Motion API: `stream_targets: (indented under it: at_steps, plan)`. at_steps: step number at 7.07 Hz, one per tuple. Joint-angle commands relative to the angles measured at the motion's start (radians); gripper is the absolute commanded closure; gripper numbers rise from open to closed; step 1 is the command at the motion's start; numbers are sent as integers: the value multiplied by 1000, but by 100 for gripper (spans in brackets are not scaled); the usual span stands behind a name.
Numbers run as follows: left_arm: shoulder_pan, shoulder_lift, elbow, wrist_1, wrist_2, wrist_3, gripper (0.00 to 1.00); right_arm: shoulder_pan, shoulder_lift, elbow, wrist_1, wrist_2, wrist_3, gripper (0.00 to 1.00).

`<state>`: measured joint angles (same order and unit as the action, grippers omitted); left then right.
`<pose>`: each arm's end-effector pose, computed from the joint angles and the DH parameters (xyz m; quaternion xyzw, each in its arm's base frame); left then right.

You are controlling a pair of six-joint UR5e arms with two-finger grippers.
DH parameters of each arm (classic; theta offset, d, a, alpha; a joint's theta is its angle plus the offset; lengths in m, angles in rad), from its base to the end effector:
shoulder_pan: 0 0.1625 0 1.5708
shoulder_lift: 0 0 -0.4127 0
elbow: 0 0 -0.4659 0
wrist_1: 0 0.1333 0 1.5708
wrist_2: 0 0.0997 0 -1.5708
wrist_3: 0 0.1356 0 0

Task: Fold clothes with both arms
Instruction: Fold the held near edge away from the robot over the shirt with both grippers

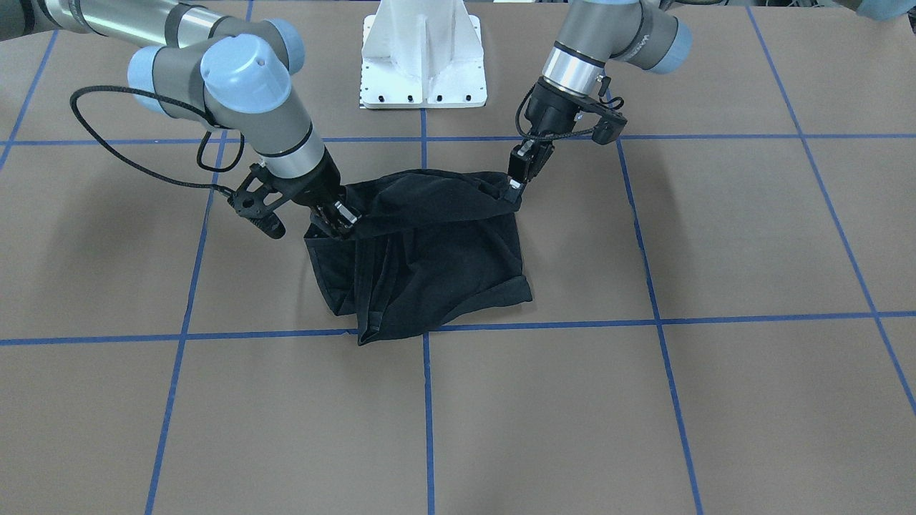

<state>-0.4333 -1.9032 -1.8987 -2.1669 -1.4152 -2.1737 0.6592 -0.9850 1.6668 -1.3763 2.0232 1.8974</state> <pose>0.5350 -0.4175 0.2135 0.0130 0.5891 -0.4392 0.6782 -0.5455 -0.5163 0.2142 -0.1318 -0.4414 0.3337 0.8225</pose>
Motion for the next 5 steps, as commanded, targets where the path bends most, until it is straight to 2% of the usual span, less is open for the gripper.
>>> stream_targets:
  at_steps: [1, 2, 3, 4, 5]
  plan:
    - [-62, -68, 172, -94, -1, 34, 100, 36, 83, -155, 60, 22, -7, 100]
    - [-105, -115, 285, -135, -4, 54, 98, 49, 156, -276, 62, 34, -20, 100]
    - [-167, -178, 432, -209, -55, 86, 67, 74, 246, -441, 124, 37, -21, 95]
    - [-218, -216, 552, -262, -67, 182, 33, 97, 262, -546, 217, 37, -97, 20]
    - [-266, -220, 578, -284, -79, 221, 0, 141, 270, -573, 220, 40, -188, 0]
